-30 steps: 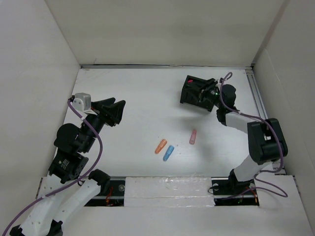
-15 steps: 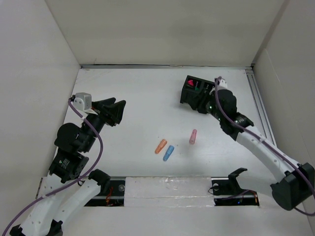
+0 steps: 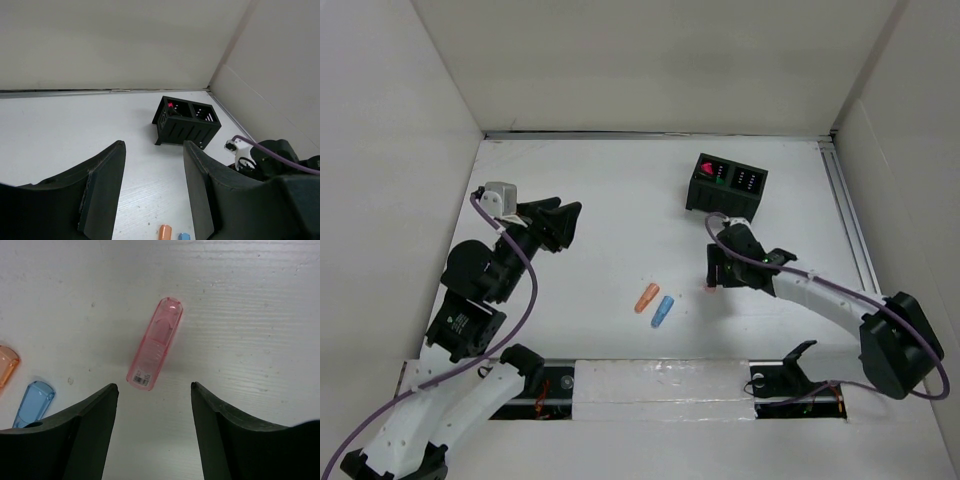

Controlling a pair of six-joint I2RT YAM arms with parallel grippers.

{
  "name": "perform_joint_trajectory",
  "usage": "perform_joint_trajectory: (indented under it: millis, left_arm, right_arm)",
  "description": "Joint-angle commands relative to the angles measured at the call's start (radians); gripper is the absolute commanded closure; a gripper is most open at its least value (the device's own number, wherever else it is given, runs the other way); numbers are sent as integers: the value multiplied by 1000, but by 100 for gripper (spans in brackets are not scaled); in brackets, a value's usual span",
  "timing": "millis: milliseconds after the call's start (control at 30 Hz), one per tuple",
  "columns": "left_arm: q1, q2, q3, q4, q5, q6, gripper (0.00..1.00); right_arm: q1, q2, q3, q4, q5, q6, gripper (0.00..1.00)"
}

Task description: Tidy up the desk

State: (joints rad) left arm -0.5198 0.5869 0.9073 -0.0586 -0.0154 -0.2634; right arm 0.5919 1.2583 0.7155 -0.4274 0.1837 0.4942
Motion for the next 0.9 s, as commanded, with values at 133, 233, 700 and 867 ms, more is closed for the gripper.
perform_joint_trajectory:
  millis: [133, 233, 700, 867]
  left_arm:
    - [4, -6, -8, 31, 9, 6, 54]
    - [4, -9, -7, 34, 9, 6, 54]
    - [4, -2, -8, 34, 35, 6, 54]
    - [4, -5, -8, 36, 37, 6, 54]
  right_arm:
    - [37, 75, 16, 70, 34, 14, 40]
    - [37, 125, 24, 87, 48, 4, 41]
    - [14, 207, 42, 174, 106, -22, 85]
    - [25, 112, 99, 139, 152, -39, 91]
